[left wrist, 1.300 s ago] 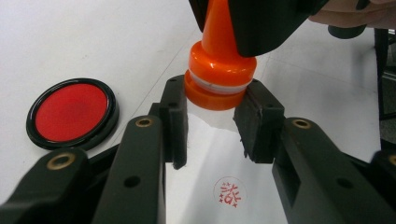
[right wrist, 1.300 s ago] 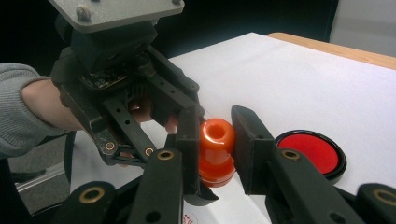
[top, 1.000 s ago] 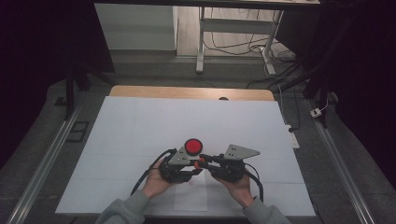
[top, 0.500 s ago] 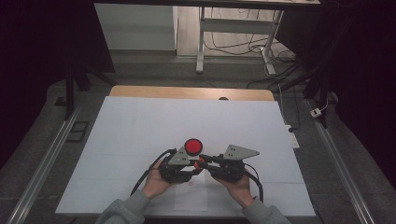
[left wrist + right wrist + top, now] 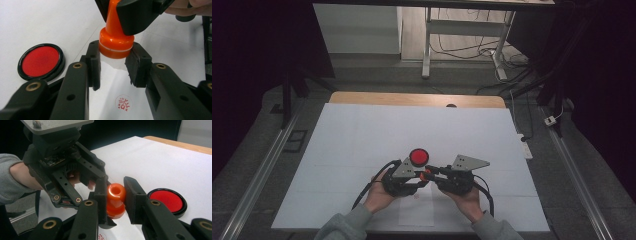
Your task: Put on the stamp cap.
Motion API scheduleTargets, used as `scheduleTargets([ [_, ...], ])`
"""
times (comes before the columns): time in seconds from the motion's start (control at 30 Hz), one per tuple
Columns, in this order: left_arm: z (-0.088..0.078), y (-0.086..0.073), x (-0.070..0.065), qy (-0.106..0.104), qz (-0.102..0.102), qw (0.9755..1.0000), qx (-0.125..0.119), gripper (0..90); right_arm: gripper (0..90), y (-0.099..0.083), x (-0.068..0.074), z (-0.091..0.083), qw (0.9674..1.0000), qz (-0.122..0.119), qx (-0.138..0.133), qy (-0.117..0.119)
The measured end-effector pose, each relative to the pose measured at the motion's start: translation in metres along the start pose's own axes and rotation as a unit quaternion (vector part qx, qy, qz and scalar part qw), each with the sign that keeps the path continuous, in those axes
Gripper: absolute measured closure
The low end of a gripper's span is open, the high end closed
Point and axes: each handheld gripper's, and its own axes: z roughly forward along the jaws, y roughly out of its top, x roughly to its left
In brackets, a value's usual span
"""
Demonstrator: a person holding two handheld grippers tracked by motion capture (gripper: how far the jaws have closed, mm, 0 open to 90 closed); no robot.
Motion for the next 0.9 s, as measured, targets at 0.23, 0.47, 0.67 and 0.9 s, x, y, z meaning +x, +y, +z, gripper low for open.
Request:
scheduleTargets([
  [0.23,-0.0002,0.0001,-0.0005,0.003,0.002,1.0,0.001,65.0,72.5,-0.0002,-0.0011,-0.0001,1.0,0.006,-0.002,0.002],
  [0.47,-0.0002,0.0007,-0.0006,0.0,0.0,1.0,0.007,65.1,72.7,-0.0009,-0.0019,0.0006,0.9999,0.013,-0.001,0.007],
  [0.67,0.0001,0.0007,-0.0011,0.001,0.004,0.9999,0.01,65.1,72.8,-0.0012,-0.0021,0.0009,0.9999,0.014,0.003,0.009],
  [0.9,0.0007,-0.0002,-0.0019,-0.001,0.0,1.0,0.008,65.2,72.9,-0.0023,-0.0014,0.001,0.9999,0.011,0.003,0.008],
])
